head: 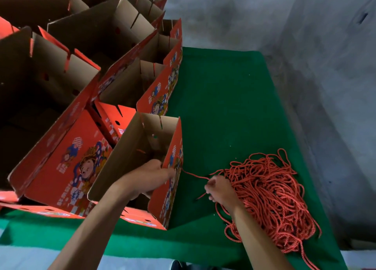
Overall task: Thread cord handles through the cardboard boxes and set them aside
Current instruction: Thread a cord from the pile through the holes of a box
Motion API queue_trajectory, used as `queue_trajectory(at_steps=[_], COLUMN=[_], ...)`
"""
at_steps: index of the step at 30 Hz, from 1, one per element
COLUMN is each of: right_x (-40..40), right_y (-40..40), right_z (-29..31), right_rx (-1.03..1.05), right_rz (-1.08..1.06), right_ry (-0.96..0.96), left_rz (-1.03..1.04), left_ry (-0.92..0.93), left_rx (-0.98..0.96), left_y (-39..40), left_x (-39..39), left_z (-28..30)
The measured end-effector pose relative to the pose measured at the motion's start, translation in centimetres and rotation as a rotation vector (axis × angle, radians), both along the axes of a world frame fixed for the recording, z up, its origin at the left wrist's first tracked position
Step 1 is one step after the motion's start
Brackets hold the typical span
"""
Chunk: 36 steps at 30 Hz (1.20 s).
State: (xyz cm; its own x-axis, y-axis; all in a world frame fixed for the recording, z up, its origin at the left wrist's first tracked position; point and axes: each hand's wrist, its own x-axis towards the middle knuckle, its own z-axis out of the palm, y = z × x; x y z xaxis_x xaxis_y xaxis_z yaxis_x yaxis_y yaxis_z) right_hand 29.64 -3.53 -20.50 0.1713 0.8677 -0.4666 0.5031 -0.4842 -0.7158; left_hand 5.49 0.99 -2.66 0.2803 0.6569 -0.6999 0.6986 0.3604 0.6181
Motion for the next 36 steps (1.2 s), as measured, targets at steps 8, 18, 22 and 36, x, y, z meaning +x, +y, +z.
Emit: queue_trajectory(at_steps=[8,18,22,36], right_x=[-3.2,-6.5,-8.7,-9.7], right_y=[-0.2,-1.0,-1.1,-2.1], right_z=[-1.6,4.8,6.8,7.7], right_rx=[-0.03,0.205,0.275,0.294], right_rz=[0.433,0.398,0.29,0.182], right_ry=[-0.297,0.034,0.098,0.296], left_rz=[0.114,0.263,0.284,0.233], left_ry=[0.016,-0.058,-0.098,-0.074], left_rx=[-0.09,-0.109,-0.11,-0.112], left_y=[0.6,1.5,1.3,0.7], left_x=[-0.3,-3.5,-3.6,-2.5], left_z=[0.0,0.6,1.2,1.4])
